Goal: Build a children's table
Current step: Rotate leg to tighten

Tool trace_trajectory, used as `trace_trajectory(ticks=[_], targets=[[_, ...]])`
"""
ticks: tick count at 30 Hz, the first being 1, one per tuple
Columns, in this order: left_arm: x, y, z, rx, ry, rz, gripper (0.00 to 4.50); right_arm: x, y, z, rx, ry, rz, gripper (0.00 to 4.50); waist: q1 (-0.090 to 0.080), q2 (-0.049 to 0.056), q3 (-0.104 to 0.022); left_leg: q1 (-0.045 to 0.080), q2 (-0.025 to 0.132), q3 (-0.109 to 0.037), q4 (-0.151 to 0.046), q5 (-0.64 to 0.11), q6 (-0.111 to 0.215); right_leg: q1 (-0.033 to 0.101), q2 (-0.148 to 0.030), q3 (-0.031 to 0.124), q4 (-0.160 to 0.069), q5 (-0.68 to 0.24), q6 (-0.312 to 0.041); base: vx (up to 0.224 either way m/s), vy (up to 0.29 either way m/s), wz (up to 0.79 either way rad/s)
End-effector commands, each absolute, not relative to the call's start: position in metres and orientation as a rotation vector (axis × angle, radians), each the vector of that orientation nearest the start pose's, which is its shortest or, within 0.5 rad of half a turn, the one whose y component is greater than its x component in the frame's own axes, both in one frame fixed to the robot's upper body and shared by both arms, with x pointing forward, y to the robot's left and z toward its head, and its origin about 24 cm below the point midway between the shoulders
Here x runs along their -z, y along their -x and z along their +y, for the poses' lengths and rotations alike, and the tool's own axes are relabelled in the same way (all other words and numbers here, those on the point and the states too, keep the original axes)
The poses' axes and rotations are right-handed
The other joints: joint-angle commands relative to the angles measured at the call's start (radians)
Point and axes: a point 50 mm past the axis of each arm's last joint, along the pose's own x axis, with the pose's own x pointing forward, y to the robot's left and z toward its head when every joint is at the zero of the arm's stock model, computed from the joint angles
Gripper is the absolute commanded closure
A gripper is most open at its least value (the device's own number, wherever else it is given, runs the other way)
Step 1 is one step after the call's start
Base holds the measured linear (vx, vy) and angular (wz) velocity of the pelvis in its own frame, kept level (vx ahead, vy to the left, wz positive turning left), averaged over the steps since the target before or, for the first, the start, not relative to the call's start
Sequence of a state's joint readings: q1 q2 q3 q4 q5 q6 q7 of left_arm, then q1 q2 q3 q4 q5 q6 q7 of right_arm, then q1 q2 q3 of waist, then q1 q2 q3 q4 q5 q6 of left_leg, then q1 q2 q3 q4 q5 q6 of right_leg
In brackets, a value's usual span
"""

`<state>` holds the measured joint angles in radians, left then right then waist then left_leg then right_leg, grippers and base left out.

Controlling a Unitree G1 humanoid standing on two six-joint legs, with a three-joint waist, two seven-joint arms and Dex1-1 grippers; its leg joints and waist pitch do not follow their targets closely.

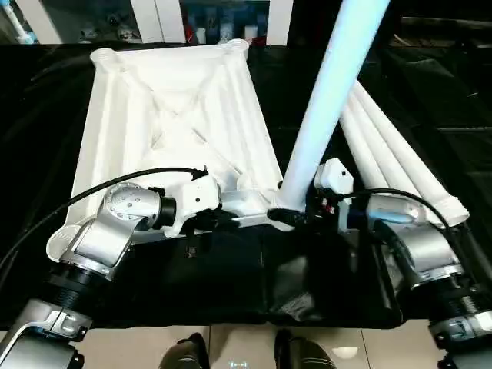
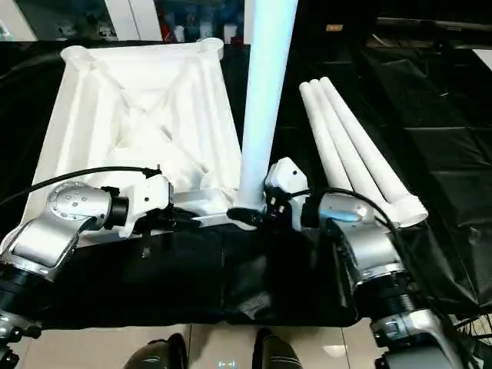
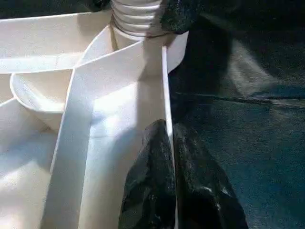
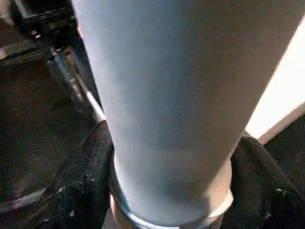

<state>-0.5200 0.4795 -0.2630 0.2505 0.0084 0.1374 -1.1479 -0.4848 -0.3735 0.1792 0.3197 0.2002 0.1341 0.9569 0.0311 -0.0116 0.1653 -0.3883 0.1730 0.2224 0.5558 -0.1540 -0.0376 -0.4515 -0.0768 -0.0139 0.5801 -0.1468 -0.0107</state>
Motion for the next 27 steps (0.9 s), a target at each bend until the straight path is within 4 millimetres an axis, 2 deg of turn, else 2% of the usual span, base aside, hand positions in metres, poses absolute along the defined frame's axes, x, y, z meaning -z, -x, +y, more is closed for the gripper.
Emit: trace_trajectory(ticks=[1,3,5,6,7,9,10,11,12,14,15,16,18,22,23,26,27], targets=[[-0.093,-0.313,0.138,1.186,-0.483,0.224,4.5,-0.07,-0.312,-0.132,-1.041,0.186,0.204,1.76,0.001,-0.018,-0.071,0.019,0.049,-0.027,-0.051,-0.177,0.115,0.059,-0.054,0.033,-0.055,-0.248,-0.229,0.0,0.0,0.0],[-0.09,-0.319,0.132,1.119,-0.463,0.242,4.5,-0.059,-0.314,-0.122,-0.927,0.109,0.213,1.76,-0.001,-0.016,-0.069,0.021,0.05,-0.026,-0.053,-0.185,0.107,0.053,-0.053,0.034,-0.059,-0.272,-0.222,0.0,0.0,0.0],[-0.089,-0.321,0.129,1.097,-0.458,0.254,4.5,-0.055,-0.314,-0.116,-0.878,0.084,0.217,1.76,0.0,-0.017,-0.069,0.022,0.048,-0.028,-0.055,-0.195,0.09,0.054,-0.055,0.034,-0.063,-0.31,-0.21,0.0,0.0,0.0],[-0.085,-0.326,0.122,1.035,-0.451,0.283,4.5,-0.048,-0.315,-0.104,-0.802,0.052,0.222,1.76,-0.002,-0.014,-0.066,0.022,0.048,-0.027,-0.057,-0.205,0.076,0.048,-0.054,0.035,-0.066,-0.334,-0.198,0.0,0.0,0.0],[-0.084,-0.328,0.118,1.005,-0.443,0.292,4.5,-0.044,-0.318,-0.098,-0.732,0.03,0.227,1.77,-0.003,-0.014,-0.066,0.023,0.047,-0.028,-0.058,-0.215,0.071,0.048,-0.055,0.035,-0.07,-0.352,-0.192,0.0,0.0,0.0],[-0.083,-0.33,0.116,0.986,-0.438,0.296,4.5,-0.042,-0.32,-0.095,-0.687,0.015,0.232,1.77,-0.003,-0.015,-0.065,0.025,0.046,-0.03,-0.061,-0.243,0.053,0.046,-0.055,0.034,-0.075,-0.404,-0.173,0.0,0.0,0.0],[-0.079,-0.336,0.109,0.908,-0.438,0.311,4.5,-0.036,-0.325,-0.085,-0.554,-0.048,0.253,1.77,-0.005,-0.014,-0.064,0.025,0.046,-0.032,-0.064,-0.256,0.047,0.045,-0.055,0.034,-0.076,-0.415,-0.165,0.0,0.0,0.0],[-0.079,-0.336,0.109,0.908,-0.438,0.311,4.5,-0.036,-0.325,-0.085,-0.554,-0.048,0.253,1.77,-0.008,-0.012,-0.06,0.027,0.045,-0.032,-0.066,-0.286,0.039,0.038,-0.053,0.035,-0.083,-0.448,-0.157,0.0,0.0,0.0],[-0.077,-0.341,0.105,0.839,-0.438,0.316,4.5,-0.033,-0.328,-0.076,-0.478,-0.091,0.26,1.77,-0.009,-0.012,-0.058,0.029,0.044,-0.034,-0.07,-0.314,0.027,0.038,-0.053,0.033,-0.088,-0.491,-0.138,0.0,0.0,0.0],[-0.076,-0.343,0.102,0.818,-0.434,0.32,4.5,-0.033,-0.33,-0.071,-0.454,-0.107,0.26,1.77,-0.01,-0.015,-0.053,0.038,0.044,-0.038,-0.073,-0.372,0.016,0.031,-0.055,0.032,-0.096,-0.556,-0.109,0.0,0.0,0.0],[-0.075,-0.345,0.1,0.798,-0.436,0.321,4.5,-0.033,-0.331,-0.064,-0.433,-0.127,0.257,1.77,-0.011,-0.013,-0.047,0.038,0.043,-0.042,-0.077,-0.405,0.01,0.028,-0.057,0.031,-0.102,-0.607,-0.086,0.0,0.0,0.0],[-0.074,-0.345,0.098,0.789,-0.442,0.321,4.5,-0.034,-0.332,-0.06,-0.423,-0.133,0.254,1.77,-0.012,-0.012,-0.047,0.04,0.043,-0.045,-0.078,-0.42,0.006,0.028,-0.057,0.03,-0.104,-0.628,-0.077,0.0,0.0,0.0],[-0.074,-0.345,0.097,0.786,-0.436,0.324,4.5,-0.037,-0.333,-0.053,-0.438,-0.106,0.234,1.77,-0.013,-0.014,-0.05,0.039,0.044,-0.048,-0.082,-0.432,0.0,0.029,-0.057,0.031,-0.102,-0.611,-0.066,0.0,0.0,0.0],[-0.078,-0.344,0.097,0.815,-0.45,0.3,4.5,-0.045,-0.332,-0.047,-0.51,-0.156,0.189,1.77,-0.012,-0.013,-0.051,0.035,0.046,-0.047,-0.086,-0.417,0.014,0.032,-0.058,0.033,-0.101,-0.567,-0.07,0.0,0.0,0.0],[-0.079,-0.342,0.097,0.83,-0.448,0.299,4.5,-0.05,-0.332,-0.045,-0.556,-0.185,0.161,1.21,-0.011,-0.013,-0.052,0.033,0.046,-0.046,-0.087,-0.409,0.019,0.034,-0.058,0.033,-0.099,-0.54,-0.077,0.0,0.0,0.0],[-0.081,-0.341,0.1,0.857,-0.46,0.284,4.5,-0.055,-0.335,-0.052,-0.547,-0.192,0.139,0.97,-0.01,-0.012,-0.052,0.03,0.047,-0.043,-0.087,-0.394,0.032,0.035,-0.056,0.034,-0.097,-0.492,-0.094,0.0,0.0,0.0],[-0.081,-0.341,0.101,0.86,-0.461,0.282,4.5,-0.057,-0.335,-0.053,-0.553,-0.194,0.132,0.88,-0.019,-0.012,-0.055,0.017,0.047,-0.048,-0.091,-0.375,0.03,0.048,-0.059,0.031,-0.09,-0.464,-0.105,0.0,0.0,0.0]])
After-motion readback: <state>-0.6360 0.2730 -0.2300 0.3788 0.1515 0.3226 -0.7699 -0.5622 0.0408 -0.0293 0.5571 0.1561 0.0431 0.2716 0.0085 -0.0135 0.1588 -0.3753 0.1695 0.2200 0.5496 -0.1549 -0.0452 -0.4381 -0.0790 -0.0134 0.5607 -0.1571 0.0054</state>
